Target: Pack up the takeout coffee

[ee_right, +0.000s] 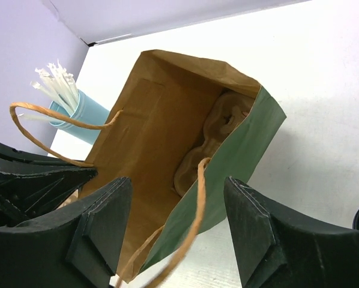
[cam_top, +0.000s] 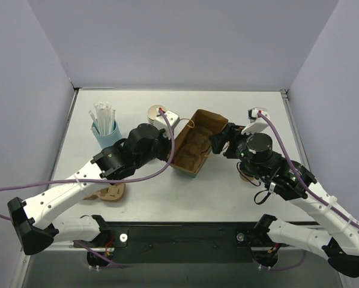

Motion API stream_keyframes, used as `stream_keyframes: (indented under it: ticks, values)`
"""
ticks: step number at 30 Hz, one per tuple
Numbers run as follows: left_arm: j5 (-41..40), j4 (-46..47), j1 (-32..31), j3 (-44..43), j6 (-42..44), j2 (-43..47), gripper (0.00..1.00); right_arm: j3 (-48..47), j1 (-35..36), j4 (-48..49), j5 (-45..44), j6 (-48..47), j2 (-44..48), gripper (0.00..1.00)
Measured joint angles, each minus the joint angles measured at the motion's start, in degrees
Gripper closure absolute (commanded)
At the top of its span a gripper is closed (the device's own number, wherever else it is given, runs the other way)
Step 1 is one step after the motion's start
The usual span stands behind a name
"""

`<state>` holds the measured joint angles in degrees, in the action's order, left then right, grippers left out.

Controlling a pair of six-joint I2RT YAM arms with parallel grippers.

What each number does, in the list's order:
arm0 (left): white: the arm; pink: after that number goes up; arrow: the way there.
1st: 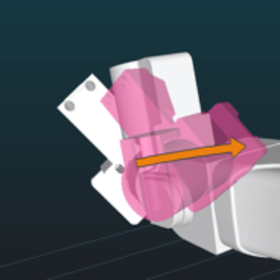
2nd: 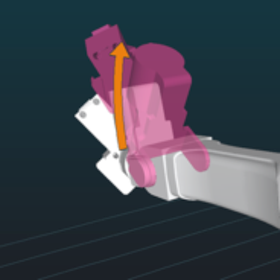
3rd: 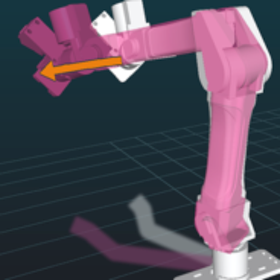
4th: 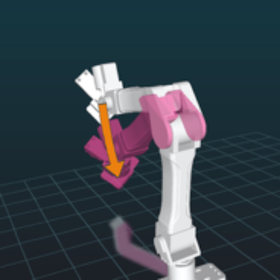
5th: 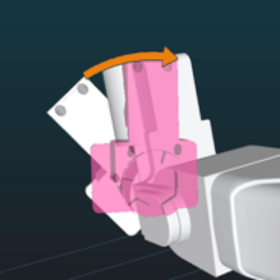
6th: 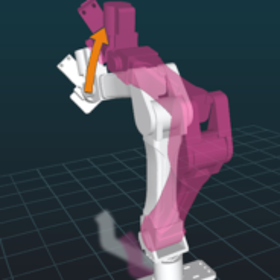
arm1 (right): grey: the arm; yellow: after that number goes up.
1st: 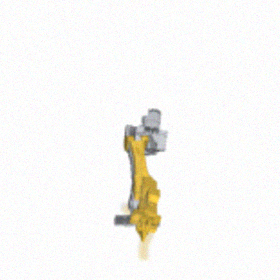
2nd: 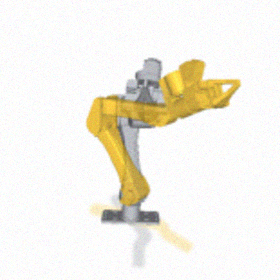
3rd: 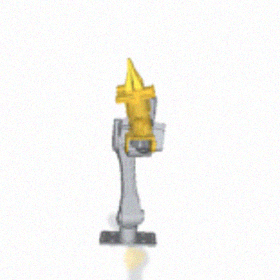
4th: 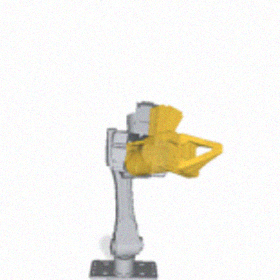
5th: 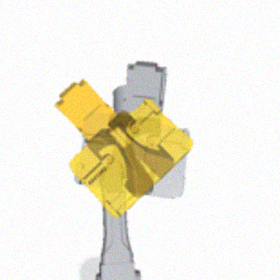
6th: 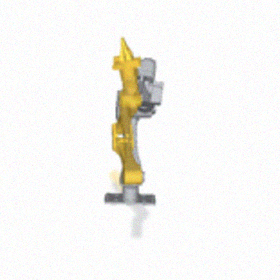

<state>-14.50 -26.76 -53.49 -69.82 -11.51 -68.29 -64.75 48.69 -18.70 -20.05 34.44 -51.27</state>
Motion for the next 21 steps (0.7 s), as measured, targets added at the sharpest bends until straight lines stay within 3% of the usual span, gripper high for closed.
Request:
stream_keyframes:
  ticks: [10, 11, 13, 14, 16, 21]
  values:
    - [2.5, -4.1, 2.1, -8.7, 1.7, -5.8, 0.97, -4.8, 0.0, -1.2, -2.4, 0.4, -0.7, 0.37]
    - [3.3, -4.3, 2.7, -9.6, 1.7, -6.4, 0.93, -5.1, 0.0, -1.3, -2.6, 0.5, -0.7, 0.36]
    - [4.7, -4.9, 3.7, -10.7, 1.7, -7.2, 0.7, -5.9, 0.0, -2.1, -3.1, 0.6, -0.8, 0.36]
    - [5.2, -5.3, 4.0, -11.2, 1.8, -7.5, 0.64, -6.2, 0.0, -2.3, -3.2, 0.7, -0.9, 0.37]
    - [5.8, -6.1, 4.6, -12.3, 1.6, -8.0, 0.54, -6.6, 0.0, -2.9, -3.8, 0.9, -1.0, 0.37]
    - [5.0, -7.6, 5.1, -15.5, 0.3, -8.5, 0.42, -7.1, 0.1, -4.5, -5.1, 1.5, -1.3, 0.37]
